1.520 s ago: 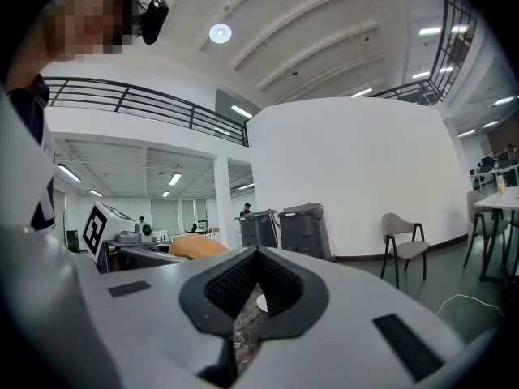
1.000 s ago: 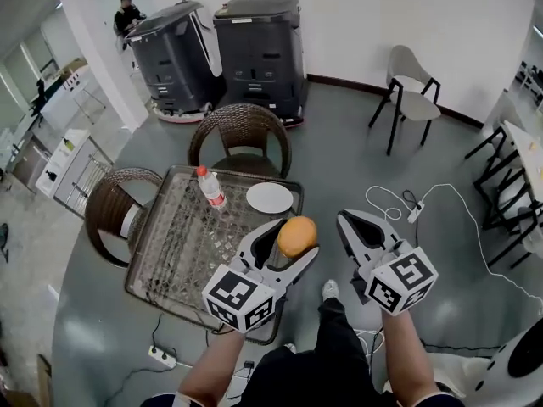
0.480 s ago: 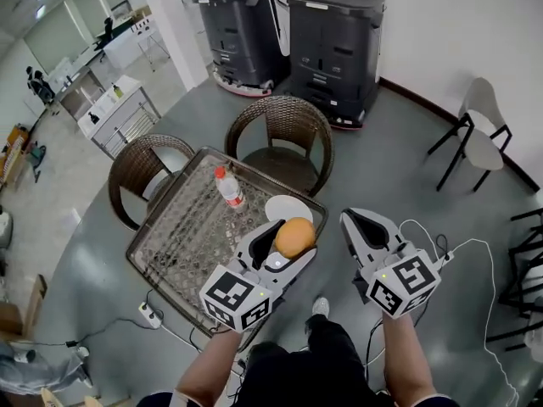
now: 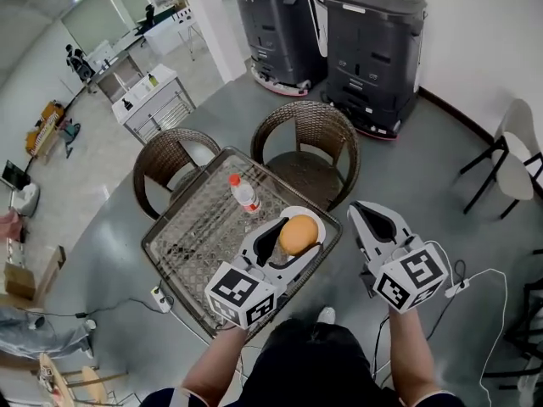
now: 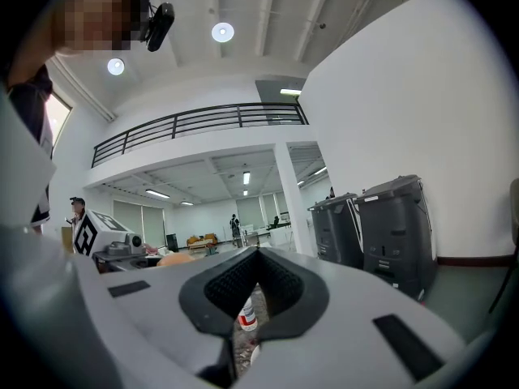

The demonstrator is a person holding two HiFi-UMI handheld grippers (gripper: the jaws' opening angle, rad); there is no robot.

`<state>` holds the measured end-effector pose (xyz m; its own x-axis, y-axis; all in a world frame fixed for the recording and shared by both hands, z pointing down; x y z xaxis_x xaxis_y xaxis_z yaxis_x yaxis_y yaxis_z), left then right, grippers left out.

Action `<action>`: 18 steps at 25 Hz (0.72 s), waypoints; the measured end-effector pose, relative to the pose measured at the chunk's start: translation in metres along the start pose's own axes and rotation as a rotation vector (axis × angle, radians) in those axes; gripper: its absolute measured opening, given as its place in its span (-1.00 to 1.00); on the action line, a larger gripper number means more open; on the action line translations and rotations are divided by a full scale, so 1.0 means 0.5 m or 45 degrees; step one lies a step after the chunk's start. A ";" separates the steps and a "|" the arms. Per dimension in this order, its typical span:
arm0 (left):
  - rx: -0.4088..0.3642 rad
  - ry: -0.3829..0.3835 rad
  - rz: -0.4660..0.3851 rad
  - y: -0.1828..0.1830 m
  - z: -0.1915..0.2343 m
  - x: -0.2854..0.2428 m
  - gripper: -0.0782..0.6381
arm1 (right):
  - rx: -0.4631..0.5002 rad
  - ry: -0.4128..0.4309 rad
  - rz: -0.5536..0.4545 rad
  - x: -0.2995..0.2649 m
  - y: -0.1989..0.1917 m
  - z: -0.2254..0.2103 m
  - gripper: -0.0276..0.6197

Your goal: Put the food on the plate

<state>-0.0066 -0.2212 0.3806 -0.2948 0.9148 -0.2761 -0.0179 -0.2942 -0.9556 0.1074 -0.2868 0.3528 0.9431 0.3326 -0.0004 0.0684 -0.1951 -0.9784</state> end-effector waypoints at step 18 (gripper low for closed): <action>-0.013 -0.011 0.109 -0.051 0.076 -0.109 0.12 | -0.098 -0.038 0.134 -0.070 -0.084 -0.080 -0.91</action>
<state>-0.0265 -0.2739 0.4239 -0.3033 0.8838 -0.3562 0.0179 -0.3685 -0.9295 0.0846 -0.3274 0.4021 0.9363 0.3336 -0.1096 -0.0045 -0.3006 -0.9537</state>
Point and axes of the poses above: the fingertips, and each gripper's own axes: x backward along the fingers, z to its left, y out of its top, the point moved 3 cm from there along x, backward along the fingers, and after that the axes turned 14 degrees about y, right-handed, at the moved point
